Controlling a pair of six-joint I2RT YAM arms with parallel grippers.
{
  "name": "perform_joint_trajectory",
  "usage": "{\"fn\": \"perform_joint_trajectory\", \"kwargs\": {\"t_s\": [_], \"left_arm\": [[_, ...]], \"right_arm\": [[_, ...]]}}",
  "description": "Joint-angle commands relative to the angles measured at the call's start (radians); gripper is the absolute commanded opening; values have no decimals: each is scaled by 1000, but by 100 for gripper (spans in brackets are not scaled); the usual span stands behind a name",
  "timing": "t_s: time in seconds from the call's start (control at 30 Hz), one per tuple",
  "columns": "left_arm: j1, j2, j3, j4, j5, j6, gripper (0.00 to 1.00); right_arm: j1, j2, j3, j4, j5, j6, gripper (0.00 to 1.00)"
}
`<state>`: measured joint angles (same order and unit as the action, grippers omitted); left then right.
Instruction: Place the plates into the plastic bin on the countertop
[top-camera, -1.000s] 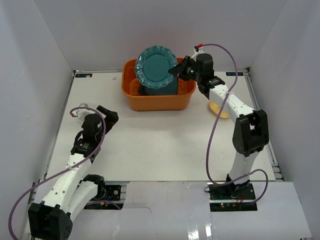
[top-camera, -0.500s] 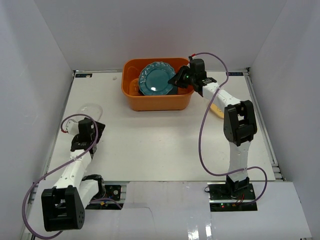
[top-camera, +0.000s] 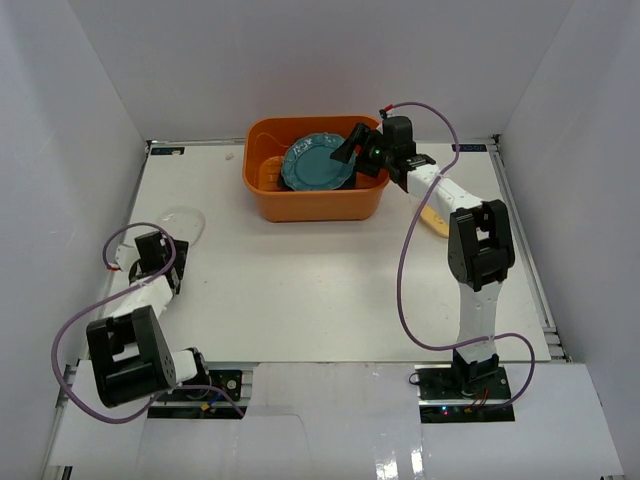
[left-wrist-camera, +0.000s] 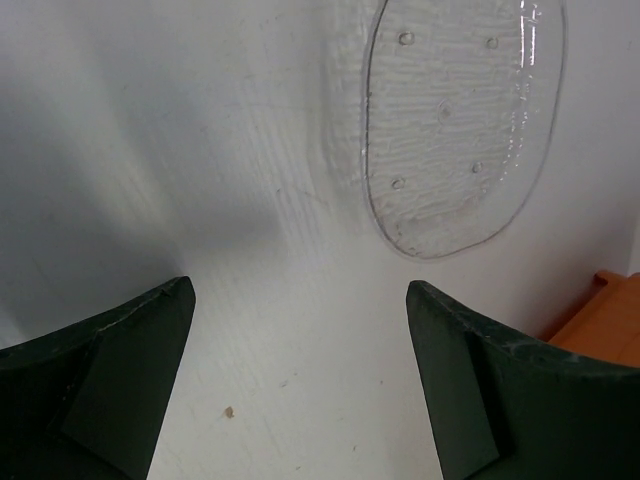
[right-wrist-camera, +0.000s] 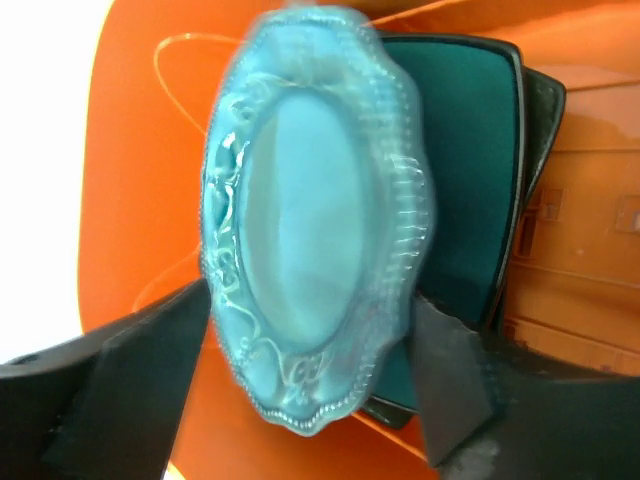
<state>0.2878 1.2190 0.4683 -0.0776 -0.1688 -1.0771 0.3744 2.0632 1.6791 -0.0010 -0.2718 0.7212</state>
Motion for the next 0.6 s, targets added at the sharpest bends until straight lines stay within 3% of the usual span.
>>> {"fn": "perform_joint_trajectory", "kwargs": {"t_s": [0.0, 0.07, 0.13, 0.23, 0.37, 0.4, 0.5, 0.53, 0.57], "left_arm": [[36, 101, 85, 54, 37, 22, 97], [53, 141, 113, 68, 74, 31, 87], [62, 197, 130, 70, 83, 34, 84], [65, 259, 174, 68, 80, 45, 83], [68, 300, 203, 106, 84, 57, 74], [67, 309, 211, 107, 91, 63, 65], [68, 346, 237, 93, 92, 80, 52], [68, 349, 237, 93, 92, 82, 37], [68, 358, 236, 96, 92, 86, 29]], "right_arm": [[1, -89, 44, 41, -10, -49, 84], [1, -116, 47, 18, 3, -81, 92], [3, -155, 33, 3, 23, -107, 98], [3, -201, 21, -34, 19, -140, 93], [3, -274, -16, -34, 7, -177, 92], [3, -293, -30, -28, 0, -178, 92], [3, -359, -85, -11, -18, -186, 92], [3, -374, -96, -11, -20, -187, 92], [3, -403, -116, -11, -27, -189, 92]]}}
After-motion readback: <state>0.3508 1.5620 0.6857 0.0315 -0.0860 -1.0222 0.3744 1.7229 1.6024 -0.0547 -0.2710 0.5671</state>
